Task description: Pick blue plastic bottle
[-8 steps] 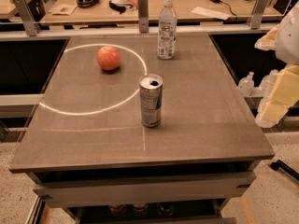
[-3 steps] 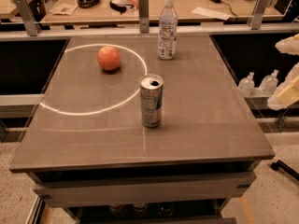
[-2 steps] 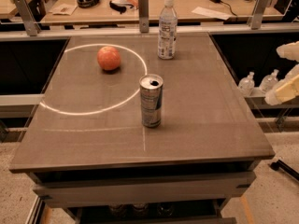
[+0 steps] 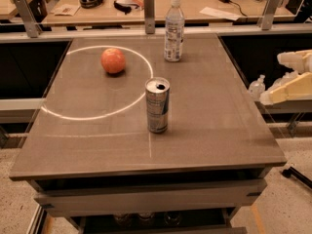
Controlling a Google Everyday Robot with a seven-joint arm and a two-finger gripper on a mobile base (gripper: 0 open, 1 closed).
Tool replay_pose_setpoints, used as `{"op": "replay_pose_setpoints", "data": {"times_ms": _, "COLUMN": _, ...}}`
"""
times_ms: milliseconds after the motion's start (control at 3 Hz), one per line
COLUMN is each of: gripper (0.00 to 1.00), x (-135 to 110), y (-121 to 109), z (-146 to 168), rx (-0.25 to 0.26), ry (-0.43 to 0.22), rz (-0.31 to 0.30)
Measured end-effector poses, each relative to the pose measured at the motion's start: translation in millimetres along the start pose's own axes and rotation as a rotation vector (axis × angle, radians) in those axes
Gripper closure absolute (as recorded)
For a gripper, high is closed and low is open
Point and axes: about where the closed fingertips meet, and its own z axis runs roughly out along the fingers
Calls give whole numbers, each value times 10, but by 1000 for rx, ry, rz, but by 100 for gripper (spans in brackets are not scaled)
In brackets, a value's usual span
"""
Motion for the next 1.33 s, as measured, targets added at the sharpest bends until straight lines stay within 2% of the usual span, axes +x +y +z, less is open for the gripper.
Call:
{"op": "replay_pose_setpoints", "data": {"times_ms": 333, "gripper": 0, "x": -7, "y": -19, "z": 56, "rx": -8, "ry": -5, "rz": -1}}
{"op": "replay_pose_setpoints", "data": {"times_ms": 1000, "gripper": 0, "x": -418, "y": -272, "z": 393, "rx": 1, "ry": -105, "rz": -86}}
{"op": "replay_pose_setpoints", "data": {"times_ms": 1333, "gripper": 0, "x": -589, "y": -366, "z": 590, "rx": 13, "ry": -157, "rz": -85}}
